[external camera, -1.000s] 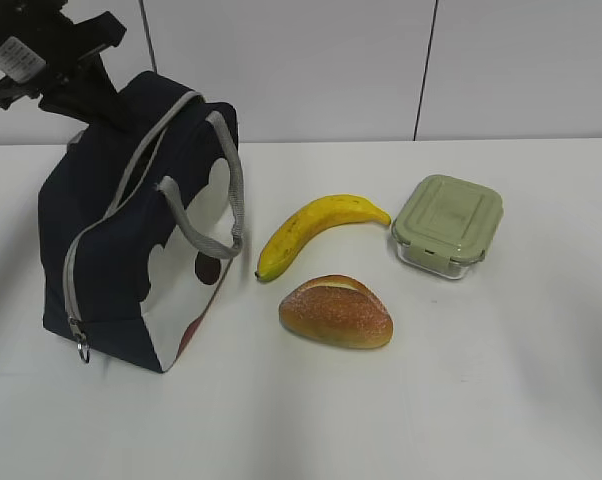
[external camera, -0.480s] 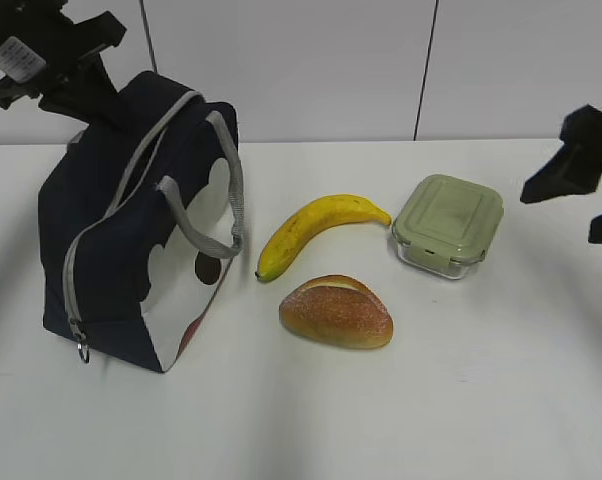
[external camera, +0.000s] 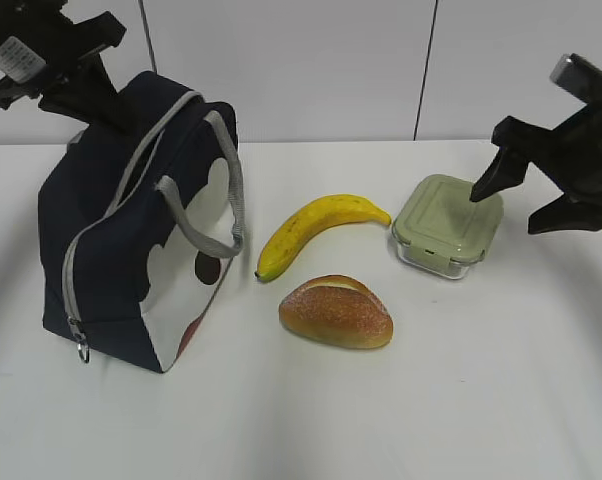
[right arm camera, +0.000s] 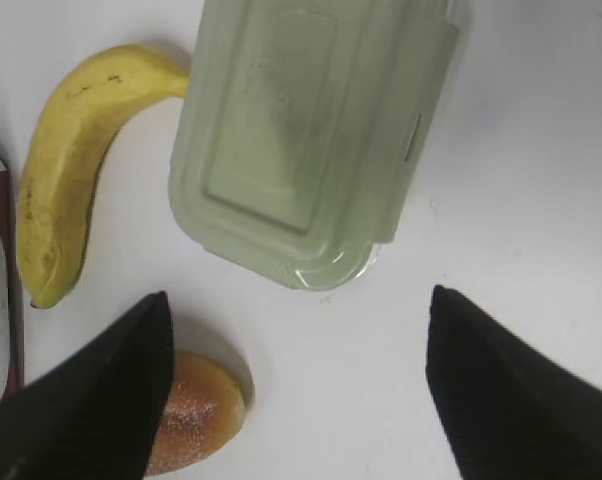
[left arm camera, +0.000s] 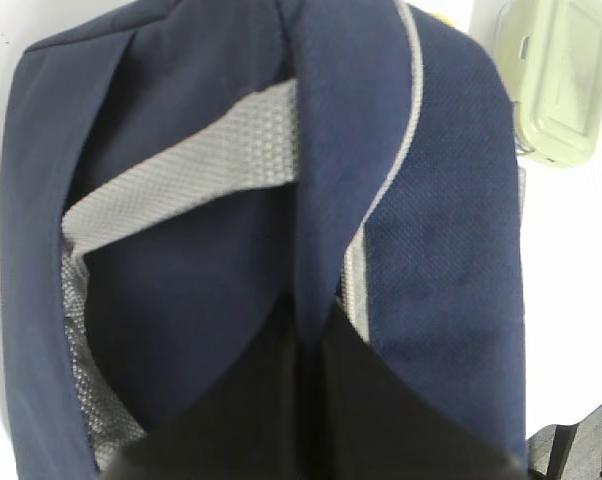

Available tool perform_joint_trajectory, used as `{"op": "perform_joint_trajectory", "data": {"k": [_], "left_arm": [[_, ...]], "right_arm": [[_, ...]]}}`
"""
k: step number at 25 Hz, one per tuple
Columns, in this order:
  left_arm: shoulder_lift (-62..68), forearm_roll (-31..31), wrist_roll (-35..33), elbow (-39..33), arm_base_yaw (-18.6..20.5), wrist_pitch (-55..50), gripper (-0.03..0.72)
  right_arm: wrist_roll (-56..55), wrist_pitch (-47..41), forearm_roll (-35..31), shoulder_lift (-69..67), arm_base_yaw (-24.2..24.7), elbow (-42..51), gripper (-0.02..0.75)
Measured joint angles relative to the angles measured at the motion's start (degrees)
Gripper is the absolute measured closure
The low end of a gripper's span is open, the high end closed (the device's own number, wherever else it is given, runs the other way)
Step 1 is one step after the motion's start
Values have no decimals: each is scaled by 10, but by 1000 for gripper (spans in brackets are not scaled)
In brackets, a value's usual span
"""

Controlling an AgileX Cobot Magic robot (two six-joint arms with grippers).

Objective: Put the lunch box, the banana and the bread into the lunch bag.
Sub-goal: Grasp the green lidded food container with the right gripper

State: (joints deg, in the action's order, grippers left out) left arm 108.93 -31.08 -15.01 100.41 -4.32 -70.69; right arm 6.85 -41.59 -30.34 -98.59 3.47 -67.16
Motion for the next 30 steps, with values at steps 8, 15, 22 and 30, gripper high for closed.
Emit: {"op": "perform_joint_trajectory", "data": {"k": [8, 15, 22, 30], "left_arm": [[0, 0, -2, 0, 0, 0, 688], [0, 0, -2, 0, 0, 0, 688], [0, 0, -2, 0, 0, 0, 688], [0, 1, -4, 0, 0, 0, 688]], "right_arm": [[179, -15, -165, -81, 64, -7, 155], [349, -32, -319, -133, 102, -8, 155], [437, -40, -380, -177, 103, -9, 155], [487, -48, -407, -179, 123, -10, 155]]}}
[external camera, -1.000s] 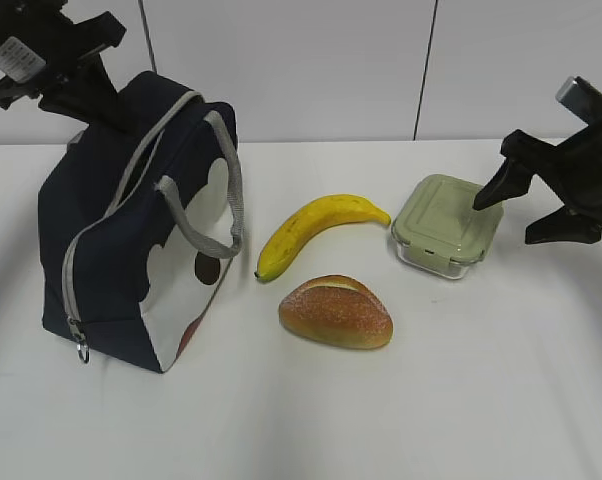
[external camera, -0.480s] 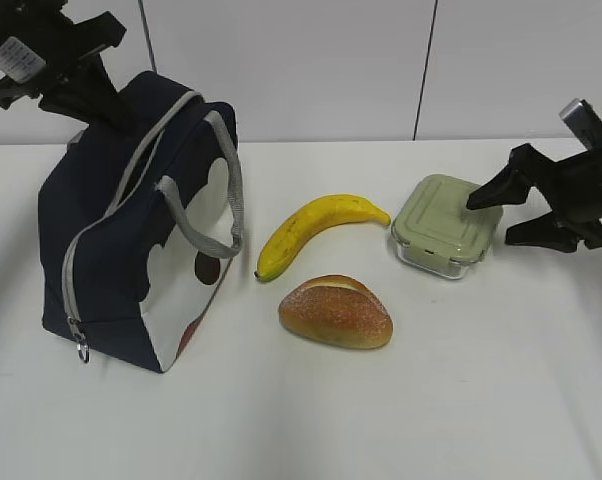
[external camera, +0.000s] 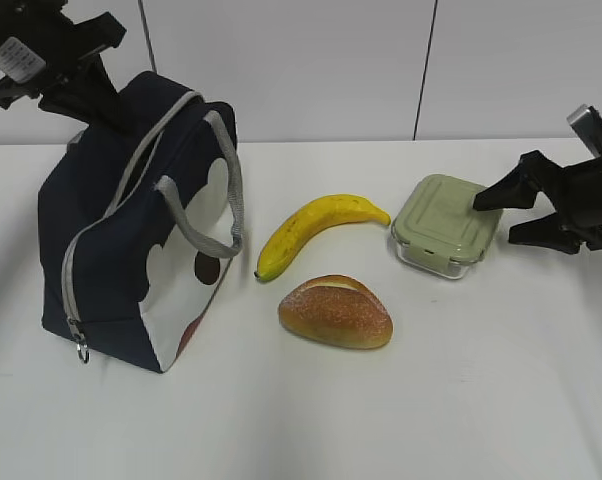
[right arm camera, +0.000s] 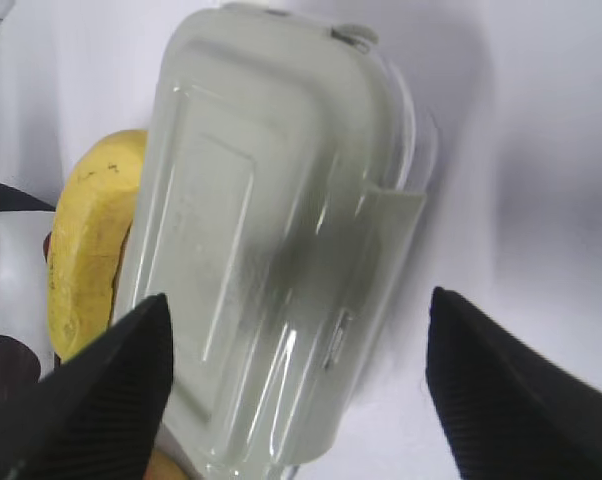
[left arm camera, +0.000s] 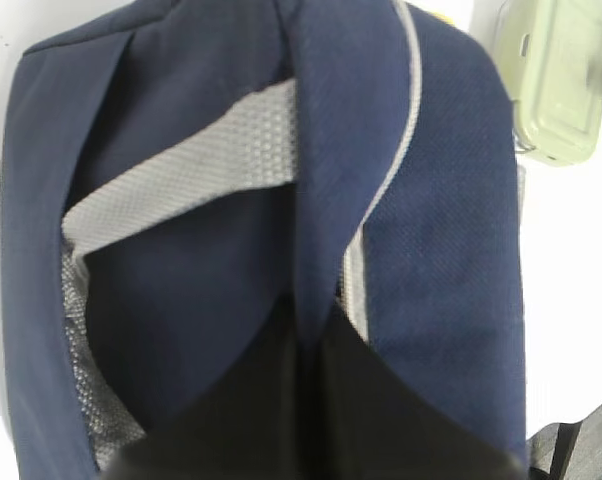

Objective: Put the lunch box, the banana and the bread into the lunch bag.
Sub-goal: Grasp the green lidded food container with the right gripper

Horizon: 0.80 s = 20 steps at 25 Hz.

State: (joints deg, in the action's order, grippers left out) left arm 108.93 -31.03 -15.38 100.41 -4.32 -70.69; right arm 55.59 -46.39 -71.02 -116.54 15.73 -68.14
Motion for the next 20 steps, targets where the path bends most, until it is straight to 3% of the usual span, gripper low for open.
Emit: {"op": "perform_joint_trajectory", "data": {"k": [7, 20], "left_arm": [[0, 0, 0, 0, 0, 0, 688], [0, 0, 0, 0, 0, 0, 688]], "right_arm": [[40, -49, -31, -3, 33, 2, 155], [83, -98, -104, -48, 36, 2, 155]]}}
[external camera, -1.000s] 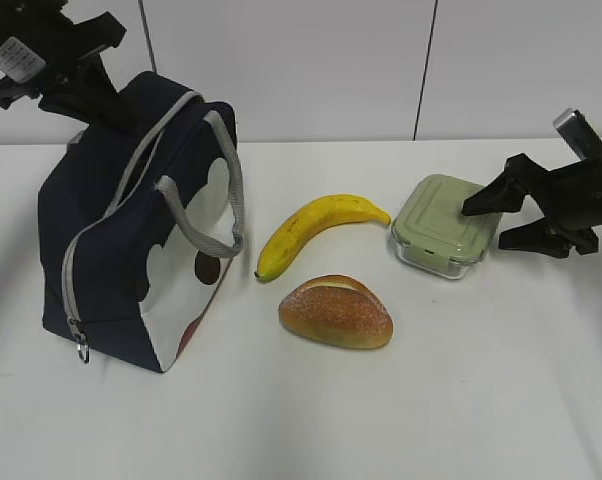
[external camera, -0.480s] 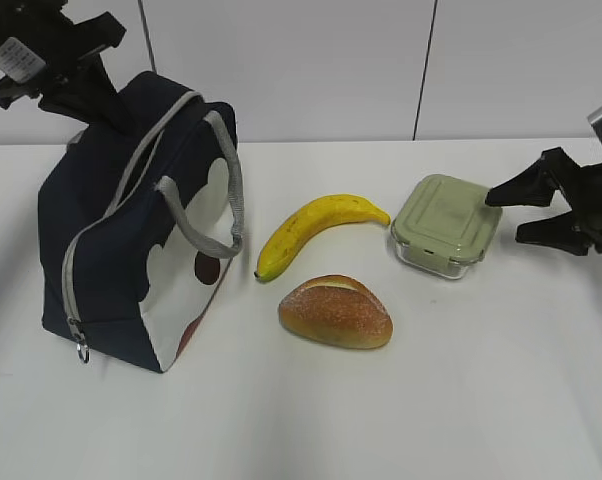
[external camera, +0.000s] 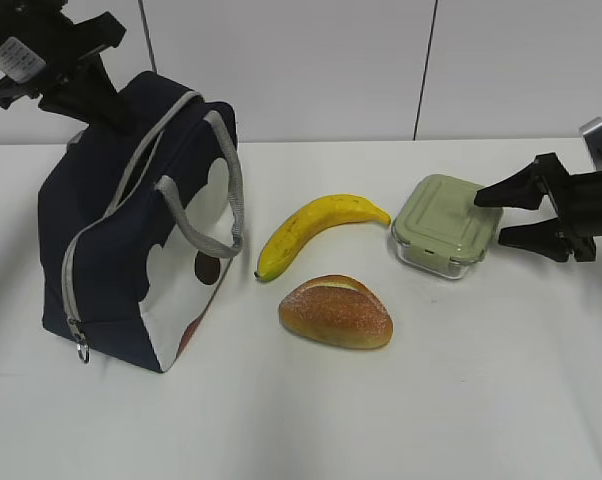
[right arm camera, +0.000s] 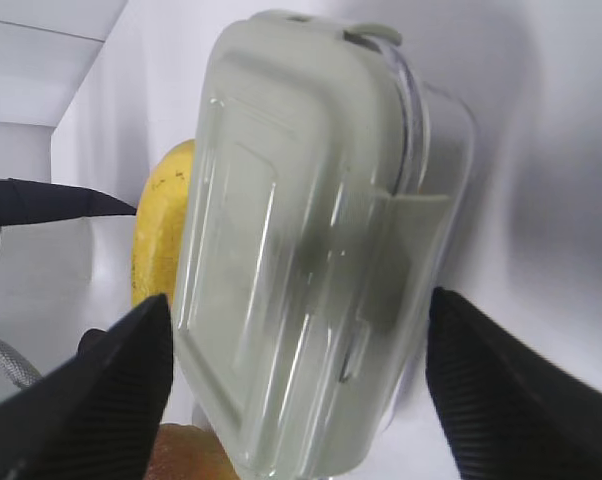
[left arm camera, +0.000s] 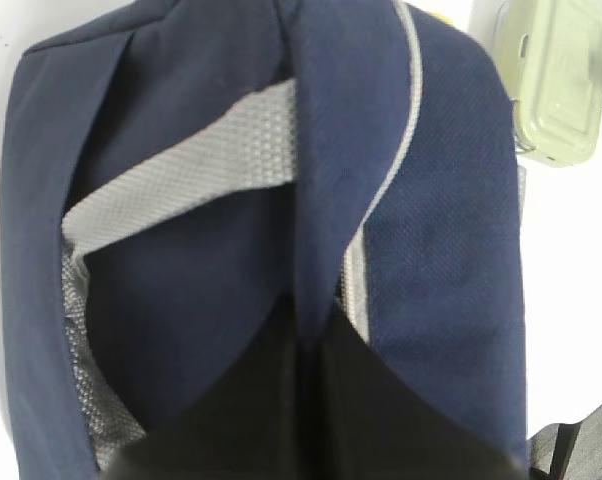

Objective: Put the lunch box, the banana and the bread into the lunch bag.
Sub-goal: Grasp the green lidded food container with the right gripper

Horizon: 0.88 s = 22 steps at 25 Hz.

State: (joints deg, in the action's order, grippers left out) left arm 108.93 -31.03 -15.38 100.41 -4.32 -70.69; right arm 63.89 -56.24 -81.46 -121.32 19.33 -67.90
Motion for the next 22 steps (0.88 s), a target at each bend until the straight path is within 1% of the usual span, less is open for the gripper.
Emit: {"op": "perform_joint_trajectory", "data": {"k": [7, 22], "left_arm": [[0, 0, 0, 0, 0, 0, 688], [0, 0, 0, 0, 0, 0, 688]], "right_arm": [[2, -1, -2, -12, 0, 0, 155], [27, -19, -48, -42, -4, 0, 155]]}}
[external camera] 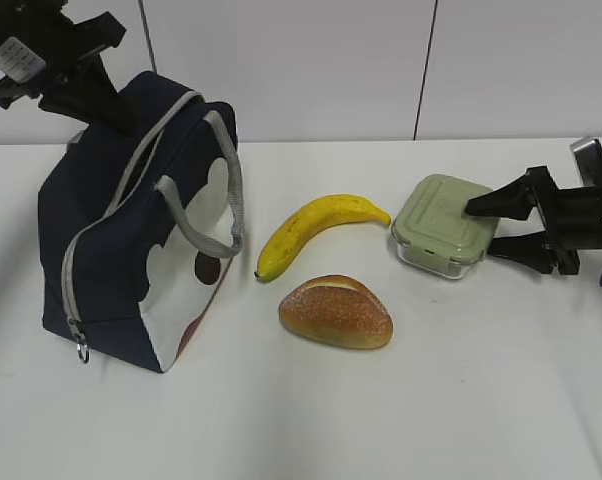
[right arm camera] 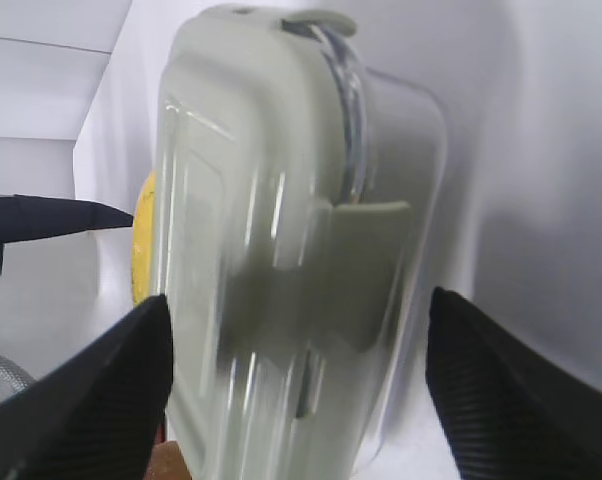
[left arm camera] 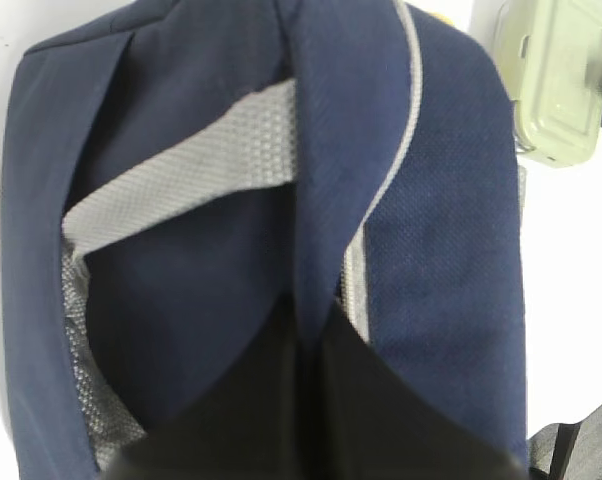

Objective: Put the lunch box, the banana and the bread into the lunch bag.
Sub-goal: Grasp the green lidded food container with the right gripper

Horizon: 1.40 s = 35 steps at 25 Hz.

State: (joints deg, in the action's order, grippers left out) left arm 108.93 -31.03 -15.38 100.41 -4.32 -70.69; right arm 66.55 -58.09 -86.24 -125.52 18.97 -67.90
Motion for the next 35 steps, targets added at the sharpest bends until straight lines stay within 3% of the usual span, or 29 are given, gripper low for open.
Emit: {"op": "perform_joint_trajectory", "data": {"k": [7, 19, 35], "left_arm": [[0, 0, 0, 0, 0, 0, 688], [0, 0, 0, 0, 0, 0, 688], [0, 0, 0, 0, 0, 0, 688]], "right_arm": [[7, 11, -5, 0, -25, 0, 210], [9, 20, -9, 0, -25, 0, 315], [9, 13, -11, 0, -26, 0, 345]]}}
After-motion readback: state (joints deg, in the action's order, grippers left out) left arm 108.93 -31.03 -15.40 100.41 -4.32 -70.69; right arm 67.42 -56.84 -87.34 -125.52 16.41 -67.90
